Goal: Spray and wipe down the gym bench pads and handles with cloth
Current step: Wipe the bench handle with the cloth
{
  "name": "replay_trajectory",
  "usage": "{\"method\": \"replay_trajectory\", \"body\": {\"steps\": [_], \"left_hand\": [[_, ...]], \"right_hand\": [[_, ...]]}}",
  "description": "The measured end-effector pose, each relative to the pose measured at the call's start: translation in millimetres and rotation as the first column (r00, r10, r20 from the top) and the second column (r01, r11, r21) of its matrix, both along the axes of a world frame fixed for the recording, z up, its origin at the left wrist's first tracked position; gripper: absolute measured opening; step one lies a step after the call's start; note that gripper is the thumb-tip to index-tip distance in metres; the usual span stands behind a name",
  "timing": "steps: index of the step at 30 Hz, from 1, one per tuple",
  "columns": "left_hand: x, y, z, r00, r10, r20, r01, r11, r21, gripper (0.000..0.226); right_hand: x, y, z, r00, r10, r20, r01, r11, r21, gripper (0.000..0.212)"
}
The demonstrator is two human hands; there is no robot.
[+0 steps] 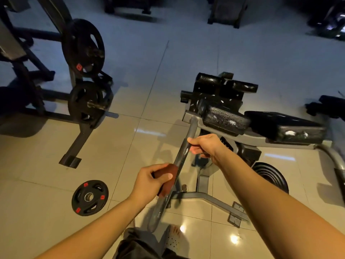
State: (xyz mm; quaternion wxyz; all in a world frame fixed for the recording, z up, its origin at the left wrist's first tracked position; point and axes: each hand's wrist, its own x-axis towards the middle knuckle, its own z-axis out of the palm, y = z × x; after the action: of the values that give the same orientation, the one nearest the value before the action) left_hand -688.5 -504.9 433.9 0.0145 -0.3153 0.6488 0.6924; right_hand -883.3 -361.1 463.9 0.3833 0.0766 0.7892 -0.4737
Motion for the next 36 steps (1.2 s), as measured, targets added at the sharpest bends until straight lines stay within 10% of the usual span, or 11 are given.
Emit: {"method": "replay_trajectory", "body": {"steps": [20,29,36], "left_hand": [[-78.5,14.5,17.3,0.99,-0.122,-0.064,0.054,0.766,-0.64,0.043],[12.0,8.9,3.4,0.979,-0.202,0.033,0.178,0.76,-0.625,0.045],[-80.8,9.8,7.6,0.992,-0.118,-0.044,0.073,0.823,-0.563,0.046]], "right_hand": [[-31.7,-10.5,17.9,0.95,0.307,0.064,-0.313,0.939,0.142,0.025],[-35.6,-7.0,5.8,0.946,0.294,0.135,-0.308,0.946,0.099,0.038],[-30.9,-14.7,7.9,0.963,0.255,0.087,-0.263,0.958,0.111,0.027]]}}
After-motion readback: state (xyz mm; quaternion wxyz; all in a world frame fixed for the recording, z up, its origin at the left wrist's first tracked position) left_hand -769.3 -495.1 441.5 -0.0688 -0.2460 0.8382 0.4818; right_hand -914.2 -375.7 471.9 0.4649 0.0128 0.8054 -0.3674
